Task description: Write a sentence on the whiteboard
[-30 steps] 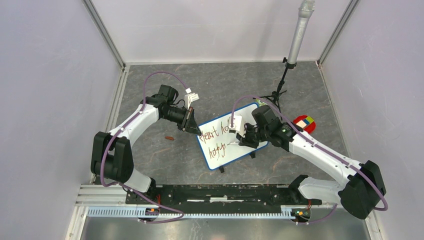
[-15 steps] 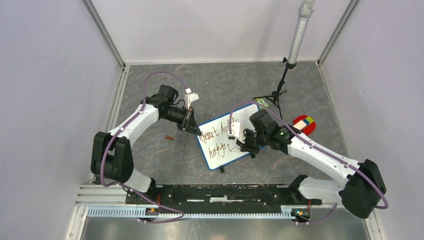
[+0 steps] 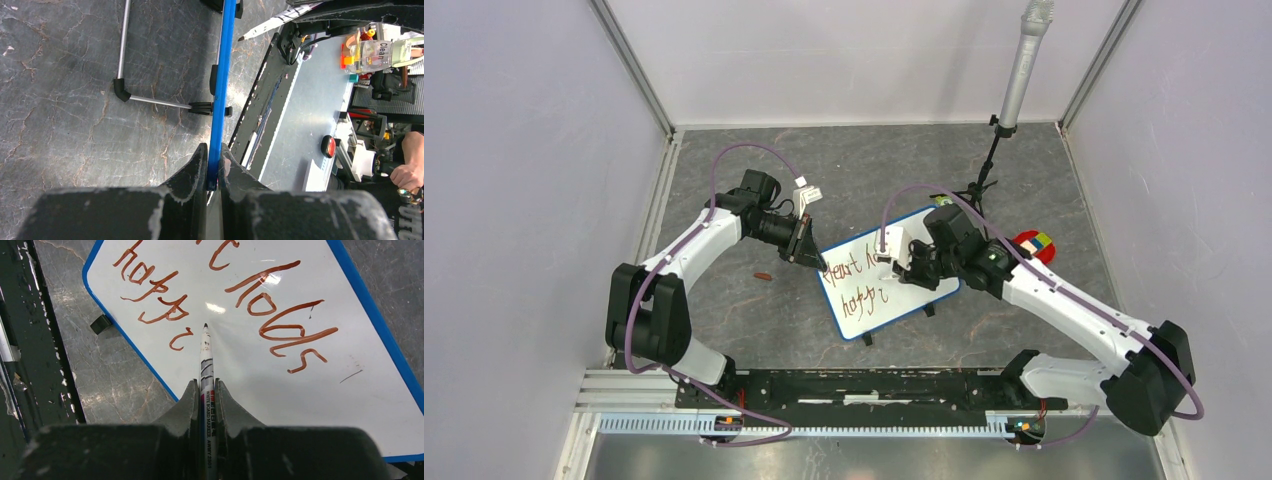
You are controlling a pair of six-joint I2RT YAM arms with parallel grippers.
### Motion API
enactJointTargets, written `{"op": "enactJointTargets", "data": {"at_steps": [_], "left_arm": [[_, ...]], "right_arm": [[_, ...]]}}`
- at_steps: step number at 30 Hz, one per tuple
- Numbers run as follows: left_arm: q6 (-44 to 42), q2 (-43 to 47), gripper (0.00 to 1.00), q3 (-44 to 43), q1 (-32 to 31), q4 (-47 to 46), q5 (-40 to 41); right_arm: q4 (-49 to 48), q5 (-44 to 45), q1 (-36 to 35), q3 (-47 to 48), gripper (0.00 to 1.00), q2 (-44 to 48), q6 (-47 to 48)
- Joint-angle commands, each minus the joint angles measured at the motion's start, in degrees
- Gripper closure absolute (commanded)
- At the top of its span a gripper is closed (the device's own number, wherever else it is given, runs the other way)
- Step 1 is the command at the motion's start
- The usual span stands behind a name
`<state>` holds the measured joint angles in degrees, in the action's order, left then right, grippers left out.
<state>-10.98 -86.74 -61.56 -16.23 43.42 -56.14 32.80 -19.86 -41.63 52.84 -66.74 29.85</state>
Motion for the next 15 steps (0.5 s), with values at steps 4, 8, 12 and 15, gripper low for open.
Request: {"op": "enactJointTargets", "data": {"at_steps": [4,8,12,15], "left_arm": [[-2.2,0.8,0.98,-1.5,0.0,0.3,0.7],[-2.2,0.9,0.97,-1.4,0.1,0.4,0.8],[-2.3,0.6,0.98,-1.5,0.1,0.4,0.7],[-2.2,0.4,0.98,-1.7,0.1,0.4,0.6]], "right_arm": [[-2.4,0.2,-0.1,0.7,1.0,-2.5,0.3],[-2.2,0.8,0.0,-1.5,1.0,-2.0,0.6],[-1.4,0.7,-0.1,-1.7,1.0,-0.7,0.6],[-0.6,0.8,0.0,-0.9,1.0,0.4,0.3]]}}
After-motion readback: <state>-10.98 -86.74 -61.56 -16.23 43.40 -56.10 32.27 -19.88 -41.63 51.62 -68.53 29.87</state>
